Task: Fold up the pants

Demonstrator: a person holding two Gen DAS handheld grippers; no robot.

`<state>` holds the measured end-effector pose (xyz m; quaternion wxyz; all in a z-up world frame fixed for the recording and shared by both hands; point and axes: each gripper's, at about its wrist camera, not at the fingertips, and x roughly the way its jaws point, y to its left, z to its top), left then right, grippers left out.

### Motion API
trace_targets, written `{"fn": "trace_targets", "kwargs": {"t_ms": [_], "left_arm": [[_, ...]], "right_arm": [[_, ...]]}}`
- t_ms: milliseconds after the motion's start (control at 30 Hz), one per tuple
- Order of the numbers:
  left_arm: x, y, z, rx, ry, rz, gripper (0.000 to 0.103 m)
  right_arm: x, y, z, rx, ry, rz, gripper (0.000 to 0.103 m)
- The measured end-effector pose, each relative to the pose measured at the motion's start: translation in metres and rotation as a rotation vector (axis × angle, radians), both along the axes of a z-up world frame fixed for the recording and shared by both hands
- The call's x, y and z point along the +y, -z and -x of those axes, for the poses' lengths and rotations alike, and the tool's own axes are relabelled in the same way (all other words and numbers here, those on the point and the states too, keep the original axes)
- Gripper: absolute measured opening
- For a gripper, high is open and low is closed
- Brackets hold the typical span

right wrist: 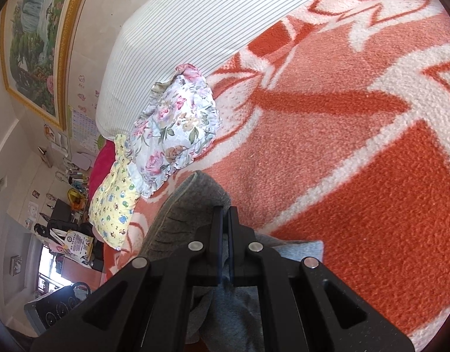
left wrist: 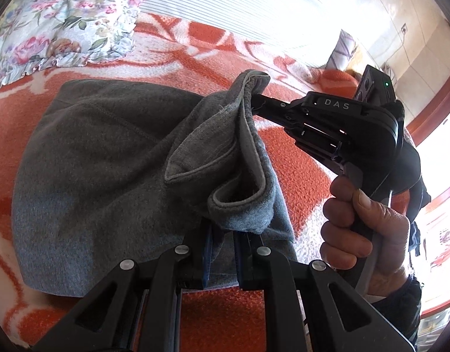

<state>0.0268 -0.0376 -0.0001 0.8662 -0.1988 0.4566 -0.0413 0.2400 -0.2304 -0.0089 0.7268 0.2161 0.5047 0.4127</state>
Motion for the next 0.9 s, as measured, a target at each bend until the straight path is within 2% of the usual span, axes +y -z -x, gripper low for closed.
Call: {"fn": "trace_targets", "kwargs": {"t_ms": [200, 433, 467, 533, 733, 833, 900], "left_arm": [[-0.009, 0.009, -0.001, 0.016, 0.015, -0.045, 0.013], [-0.018, 0.001, 0.006, -0.004, 0.042, -0.067, 0.023], [-0.019, -0.001, 0.008, -0.004, 0.051, -0.058, 0.025], [-0.019, -0.005, 0.012, -0.010, 0.074, -0.015, 0.039], [-0.023, -0.028, 0.034, -0.079, 0.133, 0.021, 0.043], [-0.006, -0.038, 0.046, -0.103, 0.117, 0.026, 0.046], [0.015, -0.040, 0.052, -0.107, 0.074, 0.024, 0.047]], "right_arm": [[-0.010, 0.011, -0.003, 0.040, 0.007, 0.008, 0.007], [-0.035, 0.000, 0.003, 0.028, 0.064, 0.009, 0.007], [-0.038, -0.003, 0.005, 0.024, 0.072, 0.012, 0.007], [-0.043, -0.009, 0.009, 0.019, 0.087, 0.018, 0.007], [-0.049, -0.030, 0.024, -0.010, 0.100, 0.031, 0.007], [-0.043, -0.041, 0.036, -0.041, 0.093, 0.064, 0.014], [-0.040, -0.047, 0.045, -0.060, 0.092, 0.077, 0.029]]}}
